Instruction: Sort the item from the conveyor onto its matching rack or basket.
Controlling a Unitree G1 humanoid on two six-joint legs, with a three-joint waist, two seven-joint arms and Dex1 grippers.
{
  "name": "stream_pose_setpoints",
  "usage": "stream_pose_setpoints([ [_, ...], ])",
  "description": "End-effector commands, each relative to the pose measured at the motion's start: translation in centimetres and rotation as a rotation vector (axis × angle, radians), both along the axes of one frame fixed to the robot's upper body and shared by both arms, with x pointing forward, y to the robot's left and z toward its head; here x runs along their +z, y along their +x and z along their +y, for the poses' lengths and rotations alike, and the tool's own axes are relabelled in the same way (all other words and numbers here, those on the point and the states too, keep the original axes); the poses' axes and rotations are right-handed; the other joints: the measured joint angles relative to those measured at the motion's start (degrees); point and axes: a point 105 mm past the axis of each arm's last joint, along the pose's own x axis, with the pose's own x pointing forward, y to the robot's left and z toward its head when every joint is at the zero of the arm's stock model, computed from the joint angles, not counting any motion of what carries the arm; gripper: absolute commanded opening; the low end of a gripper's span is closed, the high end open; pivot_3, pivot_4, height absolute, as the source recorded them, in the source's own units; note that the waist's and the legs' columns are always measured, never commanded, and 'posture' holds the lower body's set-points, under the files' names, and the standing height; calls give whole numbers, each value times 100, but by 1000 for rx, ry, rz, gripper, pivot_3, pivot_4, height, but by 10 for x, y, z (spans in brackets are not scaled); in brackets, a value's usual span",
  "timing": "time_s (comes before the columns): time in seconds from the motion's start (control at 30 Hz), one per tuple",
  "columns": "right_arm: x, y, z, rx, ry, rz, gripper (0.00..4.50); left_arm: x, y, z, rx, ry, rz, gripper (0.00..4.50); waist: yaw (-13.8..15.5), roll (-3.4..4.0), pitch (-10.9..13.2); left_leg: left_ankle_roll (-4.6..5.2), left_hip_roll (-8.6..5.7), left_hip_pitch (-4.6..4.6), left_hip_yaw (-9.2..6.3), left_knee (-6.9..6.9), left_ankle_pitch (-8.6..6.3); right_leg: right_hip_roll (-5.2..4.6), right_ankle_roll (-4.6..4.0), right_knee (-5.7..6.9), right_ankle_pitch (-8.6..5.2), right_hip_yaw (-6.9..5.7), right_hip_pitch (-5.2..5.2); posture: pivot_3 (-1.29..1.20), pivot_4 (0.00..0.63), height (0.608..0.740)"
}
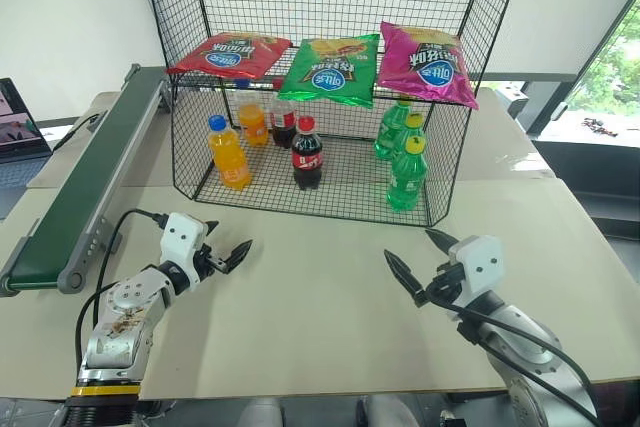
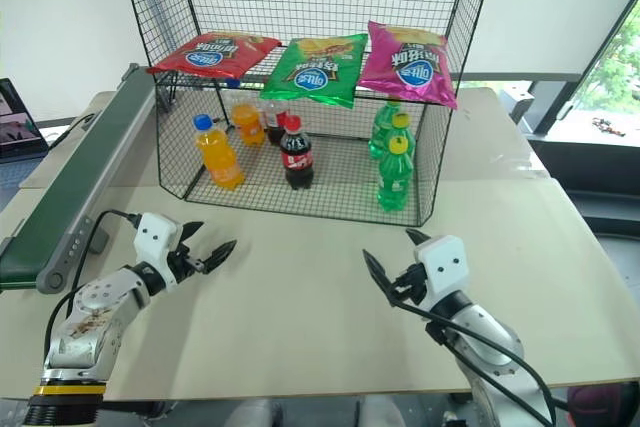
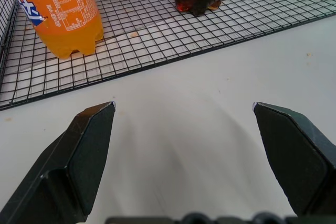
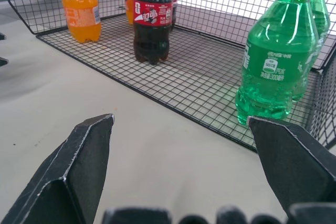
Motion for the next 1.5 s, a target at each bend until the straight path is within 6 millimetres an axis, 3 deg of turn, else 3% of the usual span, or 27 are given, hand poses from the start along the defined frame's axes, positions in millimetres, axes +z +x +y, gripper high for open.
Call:
stream_pose_setpoints([
  [0.03,12,1,0,-11,6,-52,4500,18,4,-1,-14,-7,-61,4480,9,0,0,0,0,0,0,0,0,0,0,0,0,0,0,0,150,738],
  [1.5,27,7,11,-11,27,-66,4500,23,5,-4,-22,-17,-76,4480,4,1,-1,0,-1,1,-2,4,0,0,-1,1,1,0,0,0,150,738],
])
